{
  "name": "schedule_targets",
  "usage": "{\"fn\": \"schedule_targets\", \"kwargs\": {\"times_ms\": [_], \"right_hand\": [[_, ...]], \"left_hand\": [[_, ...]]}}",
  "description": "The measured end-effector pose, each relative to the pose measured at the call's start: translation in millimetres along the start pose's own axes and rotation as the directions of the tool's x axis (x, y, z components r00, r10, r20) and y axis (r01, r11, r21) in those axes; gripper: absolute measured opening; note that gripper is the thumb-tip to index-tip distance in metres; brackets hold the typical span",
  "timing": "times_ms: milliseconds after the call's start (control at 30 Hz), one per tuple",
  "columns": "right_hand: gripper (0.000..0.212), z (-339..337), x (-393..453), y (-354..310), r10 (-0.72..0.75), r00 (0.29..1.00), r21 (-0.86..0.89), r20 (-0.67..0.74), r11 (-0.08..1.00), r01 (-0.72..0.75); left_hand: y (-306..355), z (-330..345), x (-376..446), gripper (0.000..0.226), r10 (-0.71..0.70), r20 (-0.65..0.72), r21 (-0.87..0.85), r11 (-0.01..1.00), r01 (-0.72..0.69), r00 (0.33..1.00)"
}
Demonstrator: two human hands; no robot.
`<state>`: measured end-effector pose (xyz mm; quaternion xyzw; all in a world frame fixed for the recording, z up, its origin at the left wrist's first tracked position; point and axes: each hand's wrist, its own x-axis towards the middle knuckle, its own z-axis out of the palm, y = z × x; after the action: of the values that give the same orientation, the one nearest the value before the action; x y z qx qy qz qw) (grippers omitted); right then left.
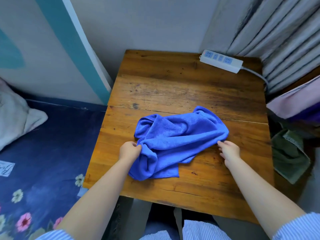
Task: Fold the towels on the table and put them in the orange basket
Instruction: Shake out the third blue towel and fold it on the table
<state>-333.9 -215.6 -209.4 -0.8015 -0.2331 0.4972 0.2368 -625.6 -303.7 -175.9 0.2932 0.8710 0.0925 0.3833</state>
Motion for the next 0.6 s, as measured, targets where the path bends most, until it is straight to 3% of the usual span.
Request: {"fn": "schedule_targets", "kwargs": {"times_ms": [100,200,433,600], "right_hand": [[0.029,0.9,3.0,-1.3,-0.013,1.000,0.071,-0.001,0.997,0.013],[0.009,0.9,1.9,-5.0,-0.042,0.998,0.030,-0.036,0.999,0.043],[0.020,-20.1,-5.2,-20.4,-0.231,0.968,-0.188,-0.097,0.959,0.211],[0.024,-30.6,-26.4,-65.8,-0.394,0.909,-0.288,-0.135,0.894,0.344]], "left_hand": [[4.7,-0.2,6.1,0.034,-0.006,0.014,-0.004,1.000,0.006,1.000],[8.3,-1.9,11.8,0.014,-0.043,0.015,-0.113,0.993,0.044,0.999],[16.0,-17.7,23.6,0.036,-0.053,0.074,-0.226,0.972,0.068,0.996],[41.2,-37.8,21.6,0.039,-0.019,0.162,-0.284,0.957,0.065,0.987]]}}
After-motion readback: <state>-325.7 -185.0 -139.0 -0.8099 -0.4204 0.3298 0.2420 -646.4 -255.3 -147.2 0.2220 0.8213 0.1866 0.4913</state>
